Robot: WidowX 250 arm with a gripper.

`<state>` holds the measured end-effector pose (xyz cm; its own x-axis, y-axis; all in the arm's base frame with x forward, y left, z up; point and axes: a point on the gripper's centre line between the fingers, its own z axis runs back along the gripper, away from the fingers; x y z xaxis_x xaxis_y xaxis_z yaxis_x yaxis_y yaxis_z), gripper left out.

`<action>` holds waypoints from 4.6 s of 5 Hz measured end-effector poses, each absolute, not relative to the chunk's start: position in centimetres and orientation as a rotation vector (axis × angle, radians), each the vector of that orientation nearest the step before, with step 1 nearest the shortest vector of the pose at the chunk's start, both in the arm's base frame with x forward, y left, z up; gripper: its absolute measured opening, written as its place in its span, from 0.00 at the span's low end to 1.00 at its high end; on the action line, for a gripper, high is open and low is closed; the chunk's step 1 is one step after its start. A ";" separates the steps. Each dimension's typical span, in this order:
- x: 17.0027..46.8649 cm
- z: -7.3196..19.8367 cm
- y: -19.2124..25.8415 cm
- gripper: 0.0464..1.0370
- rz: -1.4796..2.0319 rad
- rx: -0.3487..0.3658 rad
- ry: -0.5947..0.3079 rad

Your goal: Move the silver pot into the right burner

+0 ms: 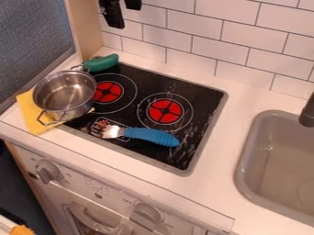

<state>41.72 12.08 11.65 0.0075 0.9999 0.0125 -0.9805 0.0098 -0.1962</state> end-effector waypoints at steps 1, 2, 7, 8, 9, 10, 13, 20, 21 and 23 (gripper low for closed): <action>41.4 10.0 12.0 0.96 1.559 -0.123 -0.118; 39.3 8.2 12.0 0.96 1.549 -0.083 -0.028; 33.2 3.9 12.2 0.96 1.213 0.116 -0.030; 32.8 3.3 12.5 0.96 1.198 0.145 -0.045; 32.8 3.3 12.8 0.91 1.199 0.163 -0.058; 33.0 2.9 13.0 0.63 1.198 0.171 -0.053; 33.5 2.6 13.3 0.03 1.219 0.178 -0.058; 39.1 7.3 6.0 0.02 1.059 0.054 -0.182; 40.5 8.6 2.0 0.02 0.990 0.028 -0.215; 41.2 7.6 -4.9 0.02 0.828 0.046 -0.222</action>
